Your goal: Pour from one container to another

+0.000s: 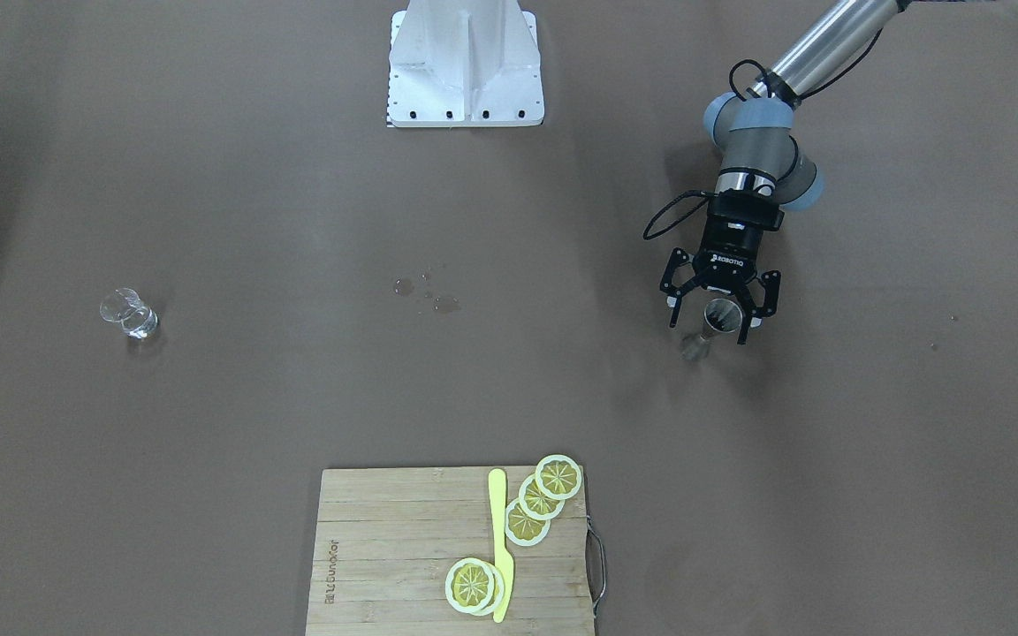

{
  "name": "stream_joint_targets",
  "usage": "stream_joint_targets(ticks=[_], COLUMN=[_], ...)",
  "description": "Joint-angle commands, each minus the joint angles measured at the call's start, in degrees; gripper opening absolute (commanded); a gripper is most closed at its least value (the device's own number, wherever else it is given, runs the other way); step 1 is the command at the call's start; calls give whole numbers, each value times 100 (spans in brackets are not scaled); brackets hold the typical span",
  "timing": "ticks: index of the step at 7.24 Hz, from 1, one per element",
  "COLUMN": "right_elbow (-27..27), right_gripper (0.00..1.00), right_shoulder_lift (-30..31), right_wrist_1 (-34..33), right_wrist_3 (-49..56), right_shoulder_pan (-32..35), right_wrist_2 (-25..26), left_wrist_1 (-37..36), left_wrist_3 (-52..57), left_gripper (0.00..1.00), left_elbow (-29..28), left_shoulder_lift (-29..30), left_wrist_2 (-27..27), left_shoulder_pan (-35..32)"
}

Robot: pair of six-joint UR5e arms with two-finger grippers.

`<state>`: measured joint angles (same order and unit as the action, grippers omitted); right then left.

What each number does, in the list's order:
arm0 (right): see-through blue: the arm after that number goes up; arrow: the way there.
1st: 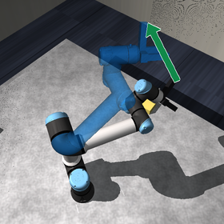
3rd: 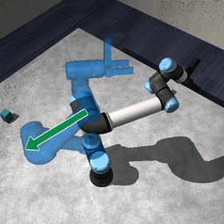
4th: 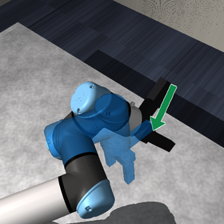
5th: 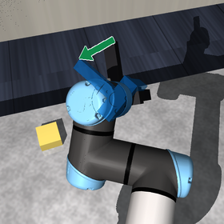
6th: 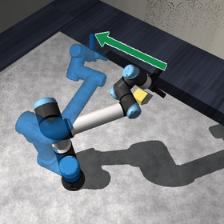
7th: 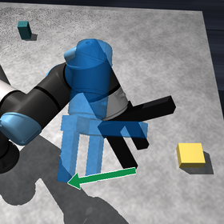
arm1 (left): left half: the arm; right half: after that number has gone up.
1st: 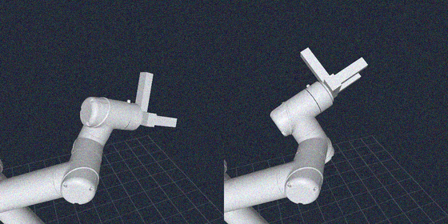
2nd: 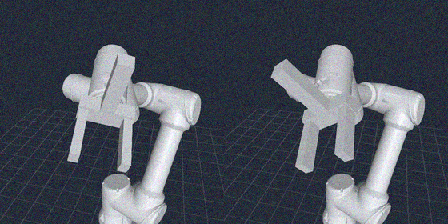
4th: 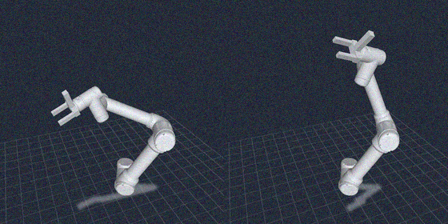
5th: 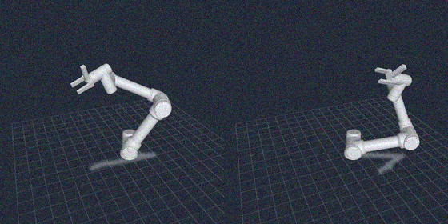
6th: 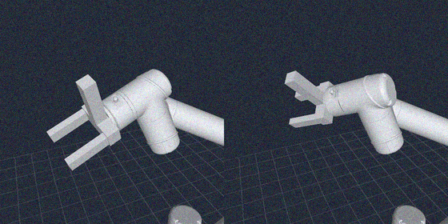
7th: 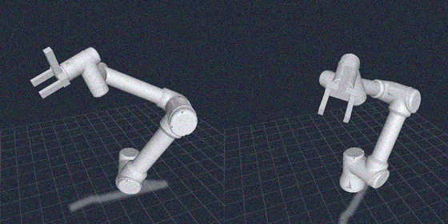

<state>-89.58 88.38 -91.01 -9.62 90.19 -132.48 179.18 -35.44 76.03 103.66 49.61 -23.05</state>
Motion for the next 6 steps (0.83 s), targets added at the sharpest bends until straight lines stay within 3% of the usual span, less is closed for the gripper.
stream_joint_targets(ticks=[1, 6], right_elbow=[19, 2], right_gripper=[100, 100], right_shoulder_lift=[21, 56], right_wrist_1=[30, 30], right_wrist_3=[187, 434], right_shoulder_pan=[-1, -1], right_wrist_2=[30, 161], left_wrist_1=[134, 152], left_wrist_3=[2, 150], left_gripper=[98, 98], left_elbow=[113, 903], left_shoulder_lift=[-56, -635], left_wrist_2=[-4, -31], left_shoulder_pan=[20, 274])
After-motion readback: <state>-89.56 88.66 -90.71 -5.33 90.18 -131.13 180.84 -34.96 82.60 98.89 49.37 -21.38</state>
